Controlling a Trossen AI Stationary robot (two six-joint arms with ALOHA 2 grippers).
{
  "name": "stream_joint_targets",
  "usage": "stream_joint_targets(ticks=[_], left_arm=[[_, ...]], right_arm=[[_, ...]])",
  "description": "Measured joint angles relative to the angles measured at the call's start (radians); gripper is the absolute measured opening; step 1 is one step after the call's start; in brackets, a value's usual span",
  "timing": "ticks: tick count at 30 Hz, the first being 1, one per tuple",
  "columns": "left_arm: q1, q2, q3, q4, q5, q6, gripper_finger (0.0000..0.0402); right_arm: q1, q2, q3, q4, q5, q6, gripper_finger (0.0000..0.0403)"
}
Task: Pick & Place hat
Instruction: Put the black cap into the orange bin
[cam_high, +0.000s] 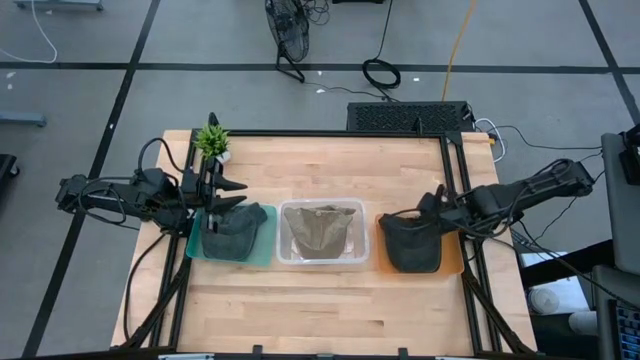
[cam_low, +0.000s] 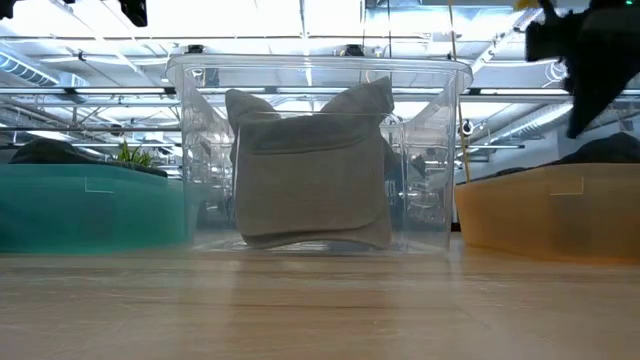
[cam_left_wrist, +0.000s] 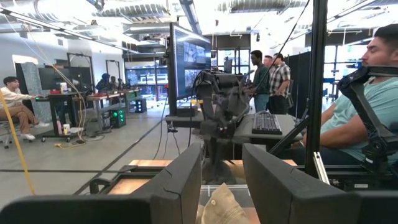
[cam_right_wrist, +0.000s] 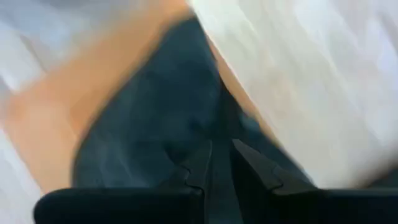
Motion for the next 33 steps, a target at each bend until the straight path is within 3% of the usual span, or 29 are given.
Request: stream_joint_targets(ticks=[4, 8, 15, 26, 33], left_arm=[[0.0, 0.0, 0.0, 0.0, 0.0, 0.0, 0.0127], [0.0, 0.0, 0.0, 0.0, 0.0, 0.0, 0.0127], [0.0, 0.0, 0.0, 0.0, 0.0, 0.0, 0.0127], [0.0, 0.0, 0.0, 0.0, 0.0, 0.0, 0.0127], [0.0, 0.0, 0.0, 0.0, 0.0, 0.0, 0.0127]], right_arm=[[0.0, -0.003, 0.0, -0.183, -0.012, 0.125, 0.0045], [0.007, -0.003, 0.0, -0.245, -0.008, 0.189, 0.0045], [0.007, 0.012, -0.085, -0.097, -0.064, 0.166, 0.0045], [0.006, 0.018, -0.315, 0.251, -0.025, 0.131, 0.0045], [0.006, 0.002, -0.34, 0.253, -0.023, 0.143, 0.0045]])
